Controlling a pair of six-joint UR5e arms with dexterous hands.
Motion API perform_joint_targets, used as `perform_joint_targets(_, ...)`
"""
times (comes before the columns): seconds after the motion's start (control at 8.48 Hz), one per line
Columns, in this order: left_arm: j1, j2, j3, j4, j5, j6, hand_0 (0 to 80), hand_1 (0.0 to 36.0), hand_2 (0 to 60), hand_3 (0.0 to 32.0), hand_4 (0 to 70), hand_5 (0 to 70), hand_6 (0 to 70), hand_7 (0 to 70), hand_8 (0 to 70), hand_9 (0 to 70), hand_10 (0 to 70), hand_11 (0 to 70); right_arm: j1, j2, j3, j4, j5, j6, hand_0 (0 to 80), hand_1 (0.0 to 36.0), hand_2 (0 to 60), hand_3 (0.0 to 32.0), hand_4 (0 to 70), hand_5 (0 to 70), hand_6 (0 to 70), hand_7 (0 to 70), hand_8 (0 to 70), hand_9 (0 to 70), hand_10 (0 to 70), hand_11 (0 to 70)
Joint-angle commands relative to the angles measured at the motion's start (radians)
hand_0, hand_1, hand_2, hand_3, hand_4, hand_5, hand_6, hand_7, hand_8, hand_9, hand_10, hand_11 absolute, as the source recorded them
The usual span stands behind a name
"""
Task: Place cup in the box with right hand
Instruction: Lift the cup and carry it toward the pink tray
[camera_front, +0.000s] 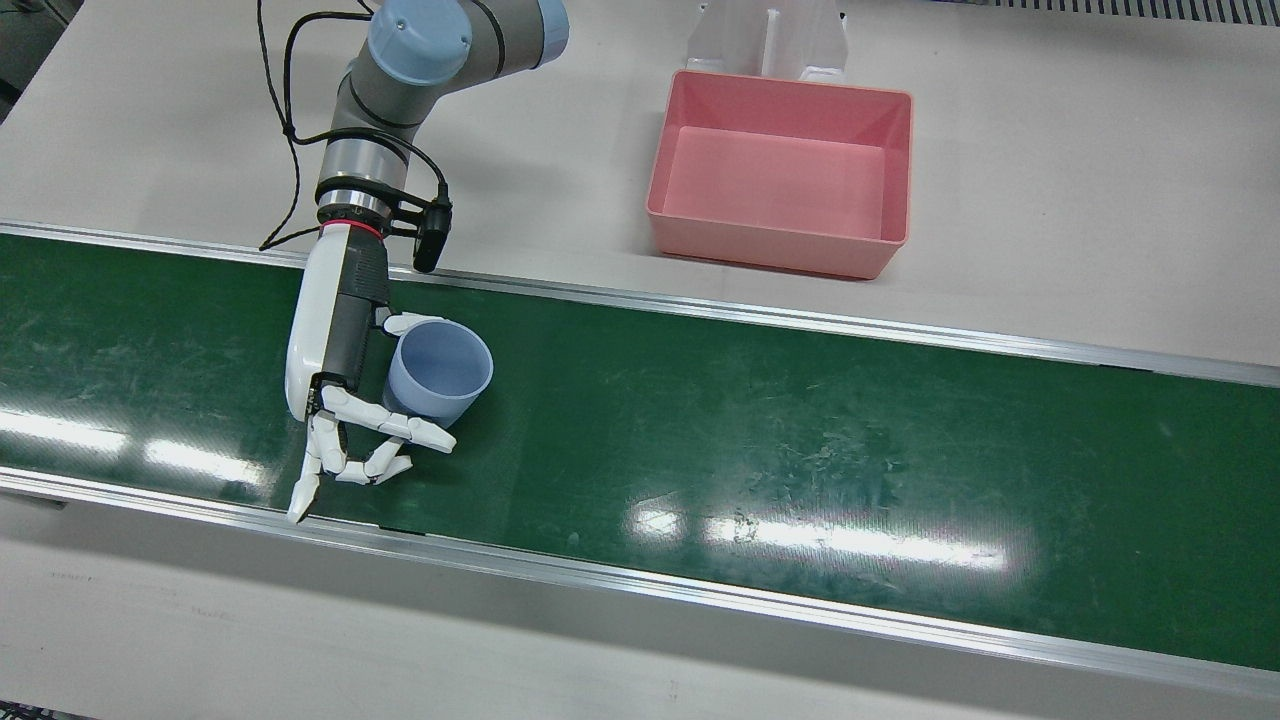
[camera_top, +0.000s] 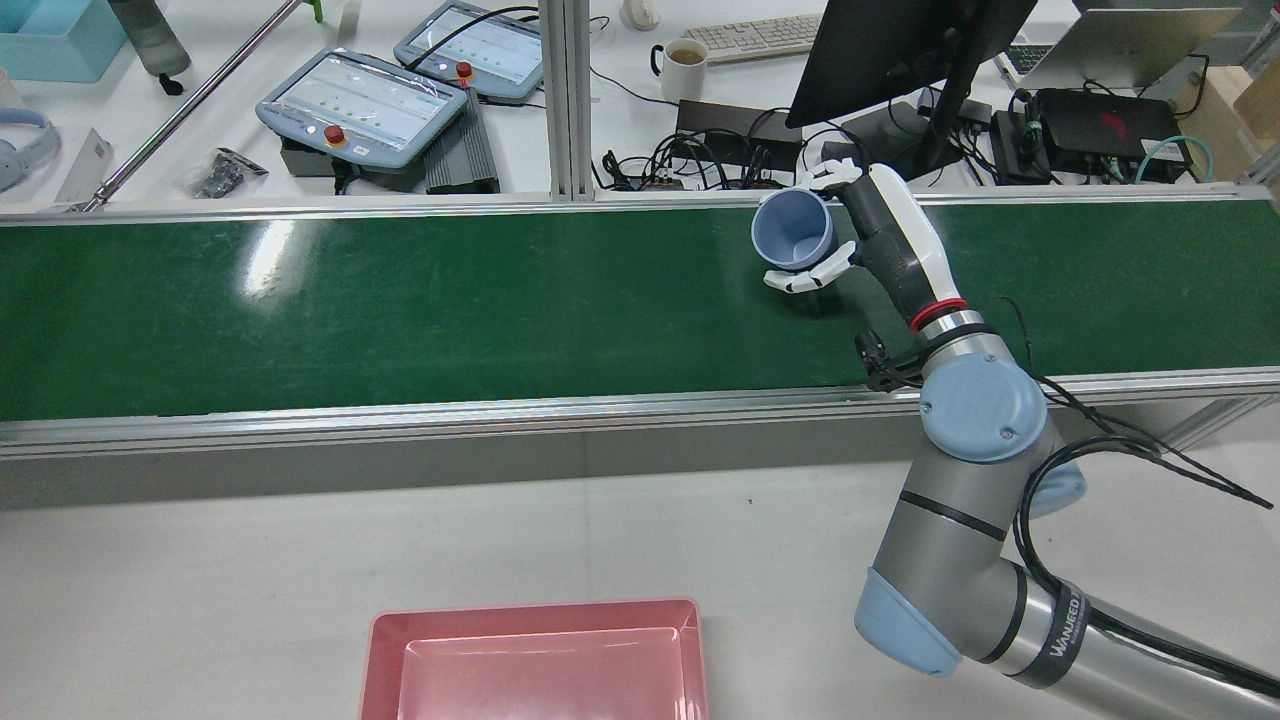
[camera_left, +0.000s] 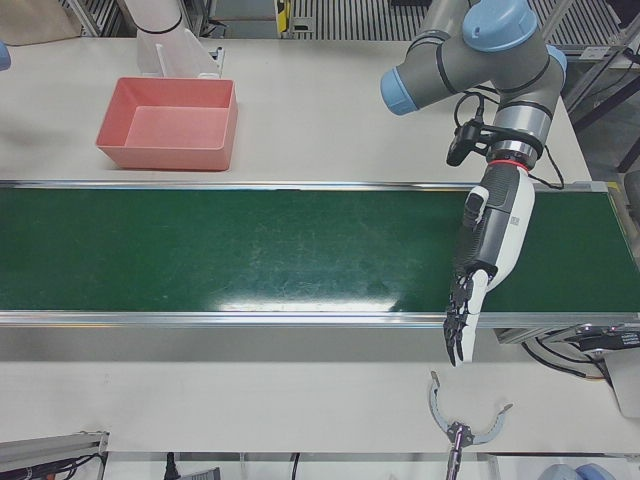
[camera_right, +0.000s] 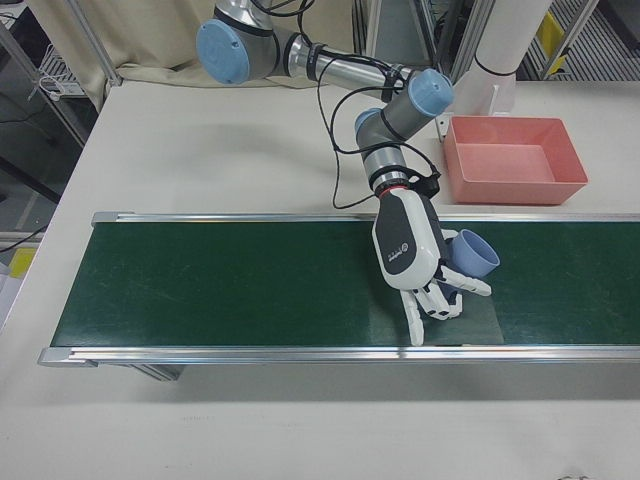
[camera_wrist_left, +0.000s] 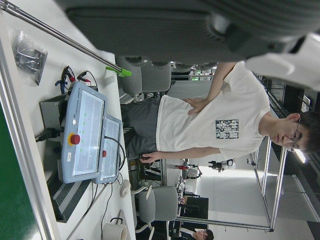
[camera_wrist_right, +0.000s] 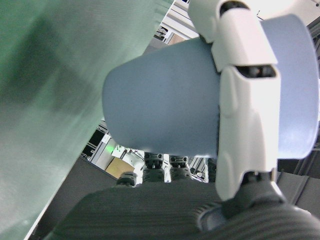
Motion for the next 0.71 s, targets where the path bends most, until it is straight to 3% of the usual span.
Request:
perform_joint_targets(0.0, 0.0, 0.0, 0.0, 0.0, 0.001, 0.0, 0.0, 0.0, 0.0, 0.0, 0.0, 0.0, 0.0, 0.0, 0.0, 0.0, 0.0, 0.0, 0.037, -0.091, 0.308, -0.001, -0.001, -0.203, 65.5, 31.3, 30.8, 0.0, 70.0, 7.0, 26.8, 70.0, 27.4, 50.5, 0.9, 2.4)
perform_joint_targets(0.12, 0.0, 0.0, 0.0, 0.0, 0.001, 0.0, 0.0, 0.0, 0.0, 0.0, 0.0, 0.0, 0.0, 0.0, 0.0, 0.0, 0.0, 0.0, 0.034, -0.107, 0.374, -0.002, -0.02, -0.211, 62.4, 30.8, 35.8, 0.0, 70.0, 6.8, 26.3, 70.0, 27.5, 50.8, 0.9, 2.4)
perform_joint_targets(0.35, 0.0, 0.002, 0.002, -0.003, 0.001, 0.0, 0.0, 0.0, 0.0, 0.0, 0.0, 0.0, 0.0, 0.0, 0.0, 0.0, 0.0, 0.0, 0.031, -0.074, 0.441, -0.002, -0.186, -0.213, 57.4, 26.9, 37.1, 0.0, 70.0, 5.7, 27.7, 70.0, 29.4, 52.9, 2.6, 4.4)
perform_joint_targets(0.59, 0.0, 0.002, 0.002, -0.003, 0.001, 0.0, 0.0, 0.0, 0.0, 0.0, 0.0, 0.0, 0.0, 0.0, 0.0, 0.0, 0.0, 0.0, -0.077, -0.072, 0.544, -0.022, -0.239, -0.269, 61.1, 17.2, 10.1, 0.0, 70.0, 4.8, 31.8, 70.0, 31.4, 54.3, 4.4, 6.5)
